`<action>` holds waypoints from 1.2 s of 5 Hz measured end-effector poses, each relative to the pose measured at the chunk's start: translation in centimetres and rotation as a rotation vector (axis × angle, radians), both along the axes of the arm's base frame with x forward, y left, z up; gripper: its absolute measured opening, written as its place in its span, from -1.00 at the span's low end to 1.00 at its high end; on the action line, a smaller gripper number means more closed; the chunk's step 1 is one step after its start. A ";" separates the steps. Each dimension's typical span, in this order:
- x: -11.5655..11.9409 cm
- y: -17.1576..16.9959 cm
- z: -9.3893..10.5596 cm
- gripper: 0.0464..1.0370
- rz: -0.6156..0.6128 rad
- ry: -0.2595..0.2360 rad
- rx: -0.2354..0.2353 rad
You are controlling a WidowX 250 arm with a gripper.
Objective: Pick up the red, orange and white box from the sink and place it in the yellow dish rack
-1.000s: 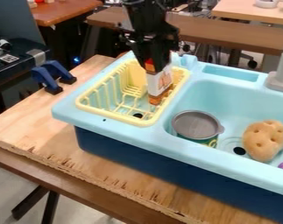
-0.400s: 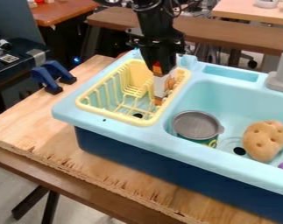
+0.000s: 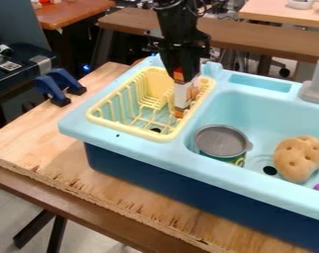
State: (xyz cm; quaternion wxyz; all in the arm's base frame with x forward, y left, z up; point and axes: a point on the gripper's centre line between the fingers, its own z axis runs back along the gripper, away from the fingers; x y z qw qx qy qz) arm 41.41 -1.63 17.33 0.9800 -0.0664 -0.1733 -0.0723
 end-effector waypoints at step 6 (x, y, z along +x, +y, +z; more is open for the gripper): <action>-1.5 -3.1 6.2 0.93 -0.171 0.044 0.029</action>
